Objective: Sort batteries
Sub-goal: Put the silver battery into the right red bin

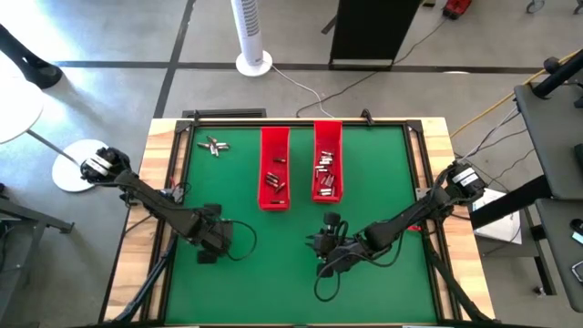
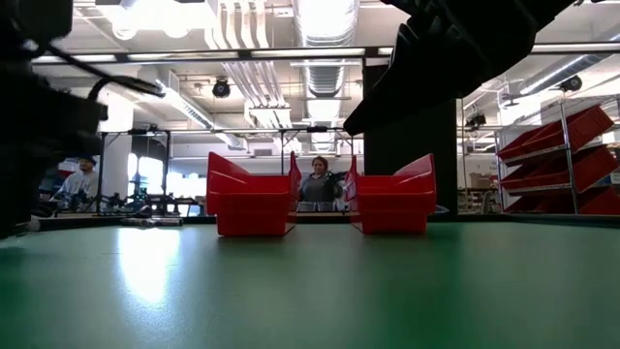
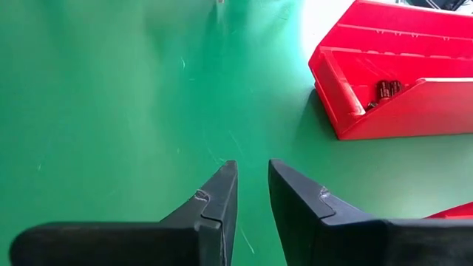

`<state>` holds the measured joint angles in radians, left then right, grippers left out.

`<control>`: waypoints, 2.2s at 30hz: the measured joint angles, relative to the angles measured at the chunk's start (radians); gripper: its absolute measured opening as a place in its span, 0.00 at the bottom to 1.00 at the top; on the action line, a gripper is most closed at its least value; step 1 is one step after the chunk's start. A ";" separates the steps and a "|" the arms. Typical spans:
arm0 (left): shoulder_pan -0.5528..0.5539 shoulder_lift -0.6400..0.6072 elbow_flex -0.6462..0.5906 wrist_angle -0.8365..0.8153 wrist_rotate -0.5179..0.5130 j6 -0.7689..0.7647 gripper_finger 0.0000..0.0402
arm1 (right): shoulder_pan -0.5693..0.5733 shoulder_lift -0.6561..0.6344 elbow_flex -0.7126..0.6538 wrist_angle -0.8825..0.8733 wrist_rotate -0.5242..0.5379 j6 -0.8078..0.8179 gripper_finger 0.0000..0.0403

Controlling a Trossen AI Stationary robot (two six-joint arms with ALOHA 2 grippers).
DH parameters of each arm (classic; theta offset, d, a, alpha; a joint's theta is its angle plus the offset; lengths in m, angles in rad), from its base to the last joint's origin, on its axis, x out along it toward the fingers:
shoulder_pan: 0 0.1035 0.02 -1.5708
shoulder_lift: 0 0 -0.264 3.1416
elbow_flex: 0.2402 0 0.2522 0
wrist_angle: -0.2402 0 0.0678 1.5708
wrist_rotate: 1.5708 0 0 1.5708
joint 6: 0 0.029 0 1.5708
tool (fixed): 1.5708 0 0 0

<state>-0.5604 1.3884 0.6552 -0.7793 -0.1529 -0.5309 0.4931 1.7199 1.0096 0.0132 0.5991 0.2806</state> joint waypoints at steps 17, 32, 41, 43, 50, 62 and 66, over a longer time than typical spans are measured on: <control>0.098 0.475 0.444 0.461 -0.192 0.199 0.04 | 0.042 0.000 0.000 -0.019 -0.102 0.012 0.16; 0.120 0.657 0.572 0.614 -0.155 0.310 0.08 | 0.122 0.003 -0.056 -0.083 -0.070 0.112 0.32; 0.120 0.638 0.557 0.611 -0.147 0.314 0.15 | 0.106 0.058 -0.087 0.128 -0.048 0.055 0.47; 0.118 0.630 0.556 0.609 -0.145 0.314 0.19 | 0.095 0.083 -0.087 0.174 -0.048 0.048 0.50; 0.117 0.536 0.552 0.488 -0.155 0.358 0.36 | 0.050 0.172 -0.083 0.296 -0.048 0.048 0.57; 0.076 0.093 0.254 0.605 -0.513 0.294 0.40 | 0.001 0.284 -0.060 0.444 -0.072 0.054 0.54; 0.073 -0.060 0.057 0.967 -0.566 0.361 0.40 | 0.002 0.320 -0.019 0.450 -0.109 0.017 0.52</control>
<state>-0.4873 1.3288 0.7122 0.1878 -0.7193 -0.1699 0.4946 2.0394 0.9909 0.4628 0.4896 0.2980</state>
